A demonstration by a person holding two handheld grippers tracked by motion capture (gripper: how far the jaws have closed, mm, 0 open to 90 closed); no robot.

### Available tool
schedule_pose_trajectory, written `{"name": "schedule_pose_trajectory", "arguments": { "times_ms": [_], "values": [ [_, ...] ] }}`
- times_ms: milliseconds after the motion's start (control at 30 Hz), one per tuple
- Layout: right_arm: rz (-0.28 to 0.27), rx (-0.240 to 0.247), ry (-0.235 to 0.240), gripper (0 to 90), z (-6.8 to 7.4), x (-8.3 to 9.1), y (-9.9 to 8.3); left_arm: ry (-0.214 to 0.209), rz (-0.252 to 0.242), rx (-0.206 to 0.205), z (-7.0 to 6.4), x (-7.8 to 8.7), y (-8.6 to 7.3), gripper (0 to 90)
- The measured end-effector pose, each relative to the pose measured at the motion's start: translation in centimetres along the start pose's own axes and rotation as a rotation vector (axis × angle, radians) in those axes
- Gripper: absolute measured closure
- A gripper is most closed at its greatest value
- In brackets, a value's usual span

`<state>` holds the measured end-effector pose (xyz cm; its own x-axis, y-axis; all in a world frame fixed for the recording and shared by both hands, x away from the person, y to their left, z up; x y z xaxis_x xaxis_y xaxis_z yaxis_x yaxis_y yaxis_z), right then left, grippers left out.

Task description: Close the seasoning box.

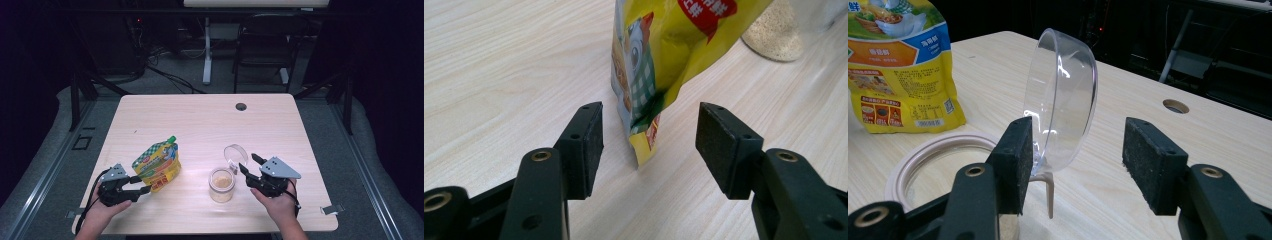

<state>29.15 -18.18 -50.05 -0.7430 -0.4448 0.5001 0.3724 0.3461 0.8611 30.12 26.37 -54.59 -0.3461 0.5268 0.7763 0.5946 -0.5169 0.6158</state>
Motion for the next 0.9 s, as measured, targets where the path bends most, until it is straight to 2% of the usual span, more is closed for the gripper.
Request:
{"name": "schedule_pose_trajectory", "arguments": {
  "times_ms": [167, 600, 900],
  "values": [
    [0.001, -0.008, 0.007, 45.6, -0.1, -0.4, 0.1, 0.003, -0.001, -0.001, 0.0, 0.0, 0.0, 45.0],
    [-0.006, 0.011, 0.006, 46.0, 0.3, -1.0, 0.6, 0.003, 0.012, -0.007, -0.3, -0.4, -0.2, 45.0],
    [-0.019, 0.038, 0.009, 53.2, 1.0, -1.0, 1.1, 0.01, 0.01, -0.007, -0.1, -0.3, -0.3, 45.0]
  ]
}}
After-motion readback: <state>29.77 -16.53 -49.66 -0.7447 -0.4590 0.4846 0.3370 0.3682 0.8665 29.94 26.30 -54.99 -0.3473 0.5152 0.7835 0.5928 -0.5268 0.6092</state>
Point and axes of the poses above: each handheld gripper's, and its own axes: x roughly backward along the jaws, y roughly out of its top, z roughly to its left, the point moved 1 cm from there along -x, roughly forward along the jaws, and after that the axes turned 11 degrees about z, right-handed, at the moved point
